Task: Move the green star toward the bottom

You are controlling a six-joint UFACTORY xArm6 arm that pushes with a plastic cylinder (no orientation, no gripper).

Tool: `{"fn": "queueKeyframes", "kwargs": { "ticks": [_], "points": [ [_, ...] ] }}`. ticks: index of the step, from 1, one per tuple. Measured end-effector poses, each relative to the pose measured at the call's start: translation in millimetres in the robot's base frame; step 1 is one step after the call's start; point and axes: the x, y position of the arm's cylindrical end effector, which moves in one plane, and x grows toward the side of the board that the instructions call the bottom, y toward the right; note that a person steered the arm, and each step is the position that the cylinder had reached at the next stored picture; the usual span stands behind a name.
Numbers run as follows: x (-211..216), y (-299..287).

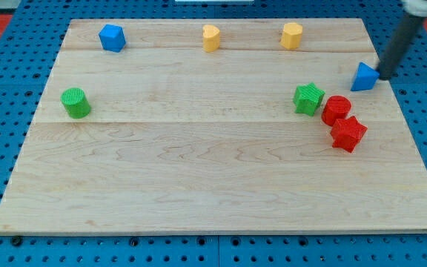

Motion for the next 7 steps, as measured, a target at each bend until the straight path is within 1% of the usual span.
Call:
{"fn": "queueKeyframes", "kwargs": {
  "ticks": [1,2,3,4,5,6,7],
  "points": [
    [-3.5,-75.1],
    [-15.3,-69.6],
    [-10.4,1.2],
    [35.3,-1.4],
    [47.4,-71.1],
    [31.9,-134.8],
    [26.3,-156.9]
  ]
}}
